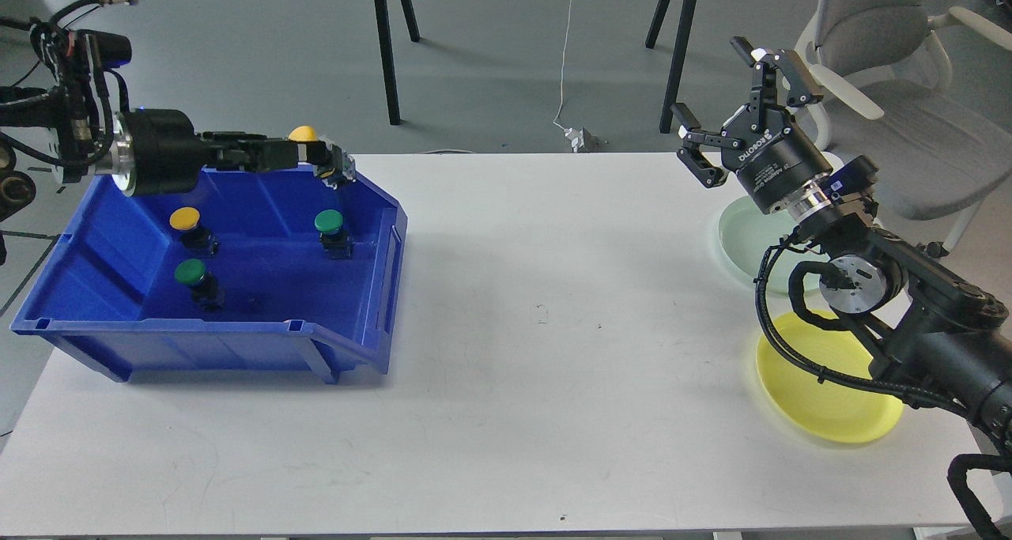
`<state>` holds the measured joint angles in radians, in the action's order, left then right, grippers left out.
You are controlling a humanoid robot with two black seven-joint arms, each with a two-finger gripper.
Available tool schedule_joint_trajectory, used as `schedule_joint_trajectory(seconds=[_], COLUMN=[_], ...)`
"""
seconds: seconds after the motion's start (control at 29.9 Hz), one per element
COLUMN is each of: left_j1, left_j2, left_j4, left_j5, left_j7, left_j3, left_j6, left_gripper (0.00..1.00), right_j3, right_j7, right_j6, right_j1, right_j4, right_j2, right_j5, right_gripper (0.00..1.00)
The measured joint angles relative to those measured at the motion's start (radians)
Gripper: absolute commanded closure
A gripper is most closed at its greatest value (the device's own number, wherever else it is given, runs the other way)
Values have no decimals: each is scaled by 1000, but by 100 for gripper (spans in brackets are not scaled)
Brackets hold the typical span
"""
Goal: Pass button and place on color plate
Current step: 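Lift the yellow button and extend the left arm toward the table center, then bring the right gripper to the left gripper and grasp the yellow button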
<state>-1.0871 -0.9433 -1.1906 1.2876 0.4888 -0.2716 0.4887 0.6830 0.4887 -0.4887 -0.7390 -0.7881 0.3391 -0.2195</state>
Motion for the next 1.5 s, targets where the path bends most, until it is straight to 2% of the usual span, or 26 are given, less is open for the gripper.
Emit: schedule_joint_trajectory(seconds=[0.13, 0.23, 0.4, 0.53, 0.74, 0.87, 1.04, 1.24, 1.5], left_j1=[2, 3, 48, 109, 168, 183, 185, 187, 187], left_j2=[9, 95, 318, 448, 502, 536, 541, 543, 543], left_j4=[-96, -124, -54, 13, 69, 78, 80, 81, 81], left_j5=[-241, -374, -453, -446, -402, -390, -389, -389, -390], left_j7=[0, 0, 0, 0, 0, 0, 0, 0, 0], left_j3=[-106, -135, -139, -132, -128, -129, -132, -133, -135], left_j6=[0, 0, 0, 0, 0, 0, 0, 0, 0], left_gripper=[91, 91, 90, 90, 90, 90, 90, 90, 90], right_j3=[21, 43, 54, 21, -71, -90, -108, -138, -136], right_j7=[0, 0, 0, 0, 0, 0, 0, 0, 0], right_j6=[0, 0, 0, 0, 0, 0, 0, 0, 0], right_j1=[3, 14, 32, 75, 107, 130, 151, 157, 158], right_j4=[-20, -38, -72, -200, -432, -543, -563, -547, -521], right_j2=[39, 57, 103, 196, 353, 406, 380, 246, 166], right_j5=[6, 12, 12, -4, -24, -86, -122, -132, -133], right_gripper=[1, 1, 1, 1, 1, 1, 2, 4, 16])
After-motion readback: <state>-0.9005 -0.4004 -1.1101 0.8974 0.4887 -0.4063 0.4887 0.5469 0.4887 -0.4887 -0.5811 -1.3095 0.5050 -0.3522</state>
